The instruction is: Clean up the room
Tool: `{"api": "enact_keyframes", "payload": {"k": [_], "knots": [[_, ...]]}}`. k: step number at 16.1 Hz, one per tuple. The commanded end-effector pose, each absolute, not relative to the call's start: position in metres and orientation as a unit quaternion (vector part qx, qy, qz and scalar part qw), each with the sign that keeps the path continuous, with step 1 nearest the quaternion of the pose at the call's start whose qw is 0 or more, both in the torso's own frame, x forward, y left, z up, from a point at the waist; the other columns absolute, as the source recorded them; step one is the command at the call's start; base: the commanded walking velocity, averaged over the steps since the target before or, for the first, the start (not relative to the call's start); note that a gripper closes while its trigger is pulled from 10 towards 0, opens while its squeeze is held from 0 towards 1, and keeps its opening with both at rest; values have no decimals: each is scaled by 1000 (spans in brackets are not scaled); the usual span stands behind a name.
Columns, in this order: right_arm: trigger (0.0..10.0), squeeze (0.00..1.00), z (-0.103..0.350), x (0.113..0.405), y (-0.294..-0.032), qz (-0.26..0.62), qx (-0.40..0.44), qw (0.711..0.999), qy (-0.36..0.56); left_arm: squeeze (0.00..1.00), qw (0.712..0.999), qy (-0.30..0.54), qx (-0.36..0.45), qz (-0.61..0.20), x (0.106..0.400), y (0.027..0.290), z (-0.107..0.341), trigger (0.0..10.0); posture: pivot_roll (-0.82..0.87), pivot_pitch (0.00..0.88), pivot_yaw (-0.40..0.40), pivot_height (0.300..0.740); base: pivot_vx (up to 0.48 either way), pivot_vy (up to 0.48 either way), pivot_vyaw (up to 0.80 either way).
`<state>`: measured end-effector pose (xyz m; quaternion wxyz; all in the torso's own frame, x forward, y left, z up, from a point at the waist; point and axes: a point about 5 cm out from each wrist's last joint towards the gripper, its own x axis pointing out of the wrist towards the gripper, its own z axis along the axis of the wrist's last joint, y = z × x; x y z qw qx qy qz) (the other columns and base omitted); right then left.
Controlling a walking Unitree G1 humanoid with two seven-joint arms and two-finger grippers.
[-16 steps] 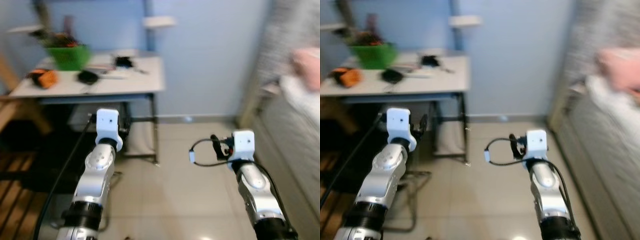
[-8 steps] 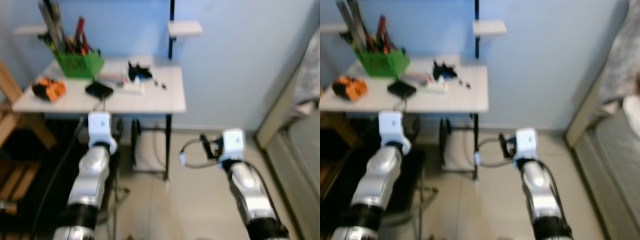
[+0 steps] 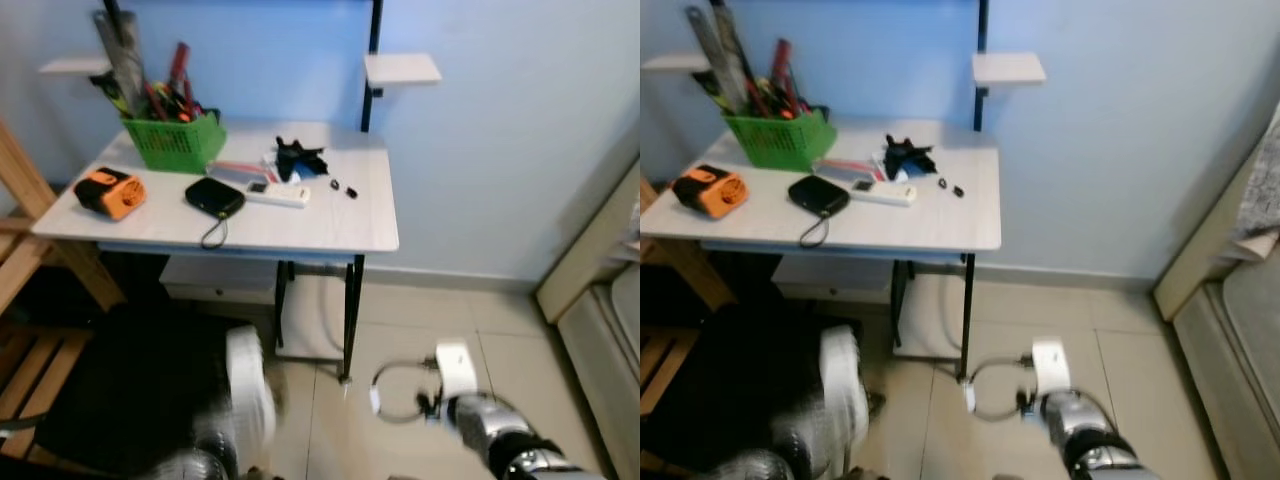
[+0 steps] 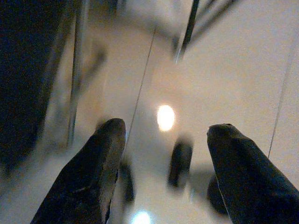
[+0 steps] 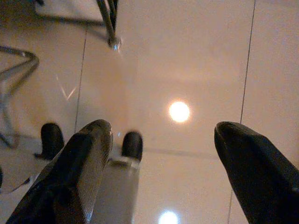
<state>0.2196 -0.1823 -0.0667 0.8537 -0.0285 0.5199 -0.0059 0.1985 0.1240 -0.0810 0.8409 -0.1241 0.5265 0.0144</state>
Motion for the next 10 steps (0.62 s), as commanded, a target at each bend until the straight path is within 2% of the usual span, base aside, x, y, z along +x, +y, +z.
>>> {"api": "enact_keyframes", "payload": {"k": [1, 3, 10], "knots": [[10000, 0, -67, 218, -183, -14, -30, 845, 534, 0, 839, 532, -114, 18, 200, 129, -81, 10000, -189, 0, 40, 723, 0, 0, 0], [10000, 0, -69, 214, -187, -28, -48, 833, 550, 0, 847, 523, -92, -22, 204, 127, -78, 10000, -191, 0, 29, 723, 0, 0, 0], [10000, 0, -69, 213, -187, -21, -60, 830, 554, 0, 845, 526, -95, -8, 205, 128, -78, 10000, -199, 0, 33, 723, 0, 0, 0]]}}
